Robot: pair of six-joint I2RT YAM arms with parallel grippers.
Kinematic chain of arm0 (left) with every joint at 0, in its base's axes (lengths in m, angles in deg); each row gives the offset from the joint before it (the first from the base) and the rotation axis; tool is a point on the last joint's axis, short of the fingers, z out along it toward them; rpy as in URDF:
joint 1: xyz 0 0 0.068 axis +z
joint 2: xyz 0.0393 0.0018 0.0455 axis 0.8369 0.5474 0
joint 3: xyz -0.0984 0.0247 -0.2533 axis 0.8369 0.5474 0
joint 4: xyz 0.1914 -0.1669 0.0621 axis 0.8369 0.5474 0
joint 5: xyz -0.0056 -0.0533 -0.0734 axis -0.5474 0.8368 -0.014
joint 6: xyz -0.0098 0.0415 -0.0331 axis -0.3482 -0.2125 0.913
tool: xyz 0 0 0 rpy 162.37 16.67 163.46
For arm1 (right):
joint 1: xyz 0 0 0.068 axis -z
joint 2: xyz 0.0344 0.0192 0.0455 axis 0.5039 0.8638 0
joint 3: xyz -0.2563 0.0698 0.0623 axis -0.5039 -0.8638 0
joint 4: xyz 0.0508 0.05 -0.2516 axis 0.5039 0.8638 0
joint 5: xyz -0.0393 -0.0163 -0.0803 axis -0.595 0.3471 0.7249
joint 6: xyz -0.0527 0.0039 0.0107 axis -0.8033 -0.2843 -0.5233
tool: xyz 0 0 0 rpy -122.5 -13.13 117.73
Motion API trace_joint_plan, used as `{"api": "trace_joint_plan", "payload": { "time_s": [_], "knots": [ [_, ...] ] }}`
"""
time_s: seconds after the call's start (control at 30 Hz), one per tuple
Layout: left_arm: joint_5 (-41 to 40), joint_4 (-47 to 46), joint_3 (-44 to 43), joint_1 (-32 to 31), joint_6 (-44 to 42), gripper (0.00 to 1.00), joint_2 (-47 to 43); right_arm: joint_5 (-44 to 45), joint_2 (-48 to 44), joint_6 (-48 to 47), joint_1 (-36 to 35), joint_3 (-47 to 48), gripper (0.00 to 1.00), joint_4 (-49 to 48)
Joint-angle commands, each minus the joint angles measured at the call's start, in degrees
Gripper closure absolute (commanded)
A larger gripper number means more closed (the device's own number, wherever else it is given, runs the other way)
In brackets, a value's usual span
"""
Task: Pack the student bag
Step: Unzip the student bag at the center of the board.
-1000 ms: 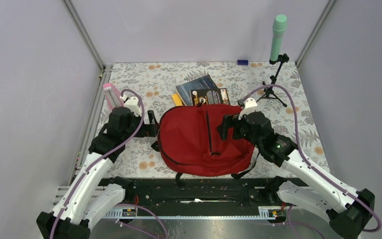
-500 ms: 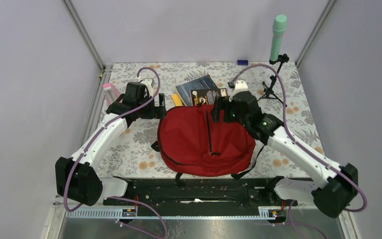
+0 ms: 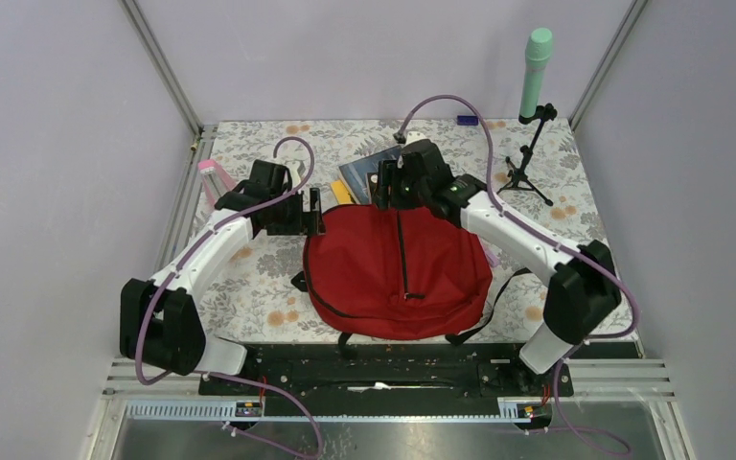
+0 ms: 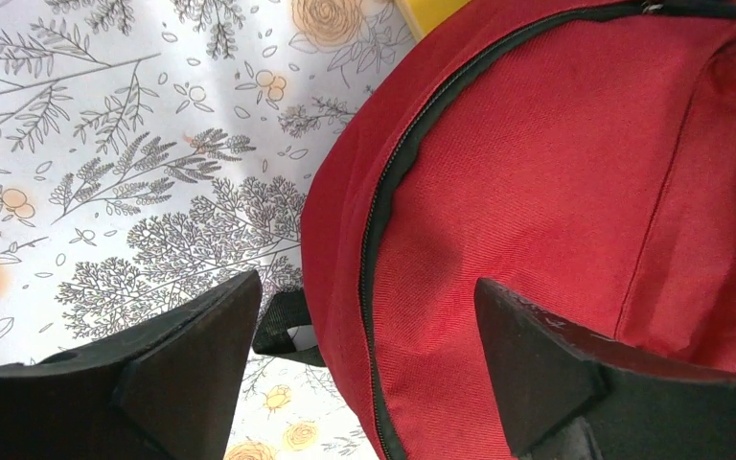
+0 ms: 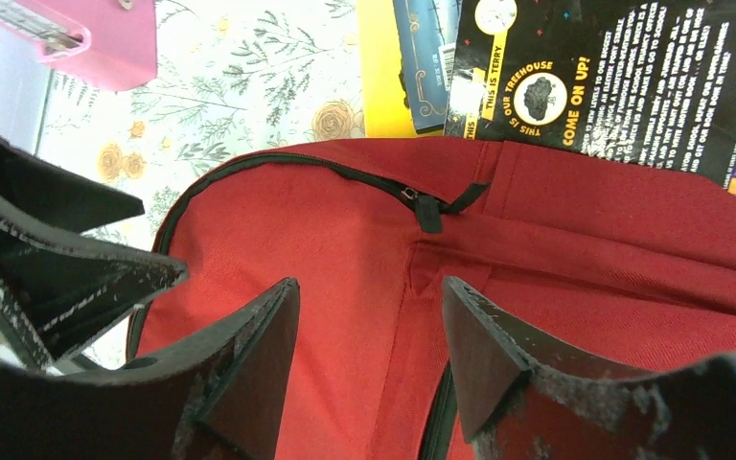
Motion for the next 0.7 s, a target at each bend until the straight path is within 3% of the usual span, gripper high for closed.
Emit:
{"api": "trace_joint_plan", "payload": {
  "time_s": [0.0,0.23,0.47,0.67],
  "knots": [
    [0.9,0.9,-1.3,0.2,-0.4,0.18,1.2,0.6,4.6,1.2,-0.3,5.3,0.37,2.5],
    [0.8,1.5,-1.0,0.1,-1.1,0.24,1.8,6.1,9.9,-0.3,-1.0,9.1,0.41,4.8],
    [2.8,1.4,-1.2,-0.2,-1.1,0.34,2.7,7.7,13.8,1.1,-1.1,11.4,0.51,6.0],
    [3.0,1.4,-1.1,-0.6,-1.1,0.42,2.7,8.3,15.0,1.4,-1.5,12.3,0.53,6.0]
  ]
}}
